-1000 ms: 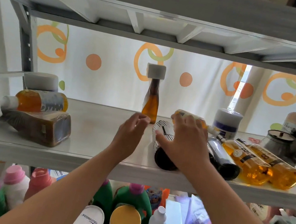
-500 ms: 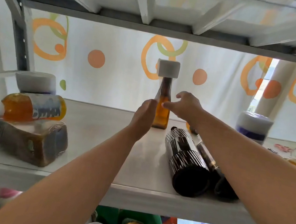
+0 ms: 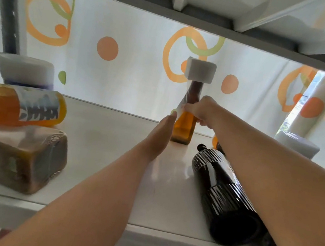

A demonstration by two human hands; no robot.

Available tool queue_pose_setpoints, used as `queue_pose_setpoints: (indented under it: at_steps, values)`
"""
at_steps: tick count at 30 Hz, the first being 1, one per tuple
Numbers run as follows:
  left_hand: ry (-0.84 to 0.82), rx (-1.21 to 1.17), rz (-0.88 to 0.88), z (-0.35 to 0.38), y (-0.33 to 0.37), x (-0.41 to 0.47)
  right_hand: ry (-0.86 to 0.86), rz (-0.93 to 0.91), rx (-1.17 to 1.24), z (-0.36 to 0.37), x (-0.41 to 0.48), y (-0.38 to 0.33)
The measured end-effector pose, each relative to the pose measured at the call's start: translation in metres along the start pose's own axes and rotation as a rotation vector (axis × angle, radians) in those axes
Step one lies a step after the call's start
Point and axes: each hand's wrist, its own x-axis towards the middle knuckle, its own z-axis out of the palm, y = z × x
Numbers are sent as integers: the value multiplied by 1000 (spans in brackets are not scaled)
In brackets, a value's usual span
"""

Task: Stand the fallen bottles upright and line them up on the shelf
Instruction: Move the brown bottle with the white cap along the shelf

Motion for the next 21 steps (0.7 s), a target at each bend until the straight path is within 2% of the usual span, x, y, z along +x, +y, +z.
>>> queue_pose_setpoints:
  at_steps: [5,9,14,18,21]
  values:
    - [-50,5,21,-2,1,-2,79,15,-30,10,3,-2]
    - [-62,62,37,-4,-7,5,28,53,-50,12,0,-2]
    - [1,151,6,-5,-10,13,4,10,-99,8,-6,-9]
    - [150,314,-9,-15,-6,6,-37,-19,-96,4,-16,-8]
    - [124,413,1,-18,-9,0,-50,-36,-61,1,-29,-9]
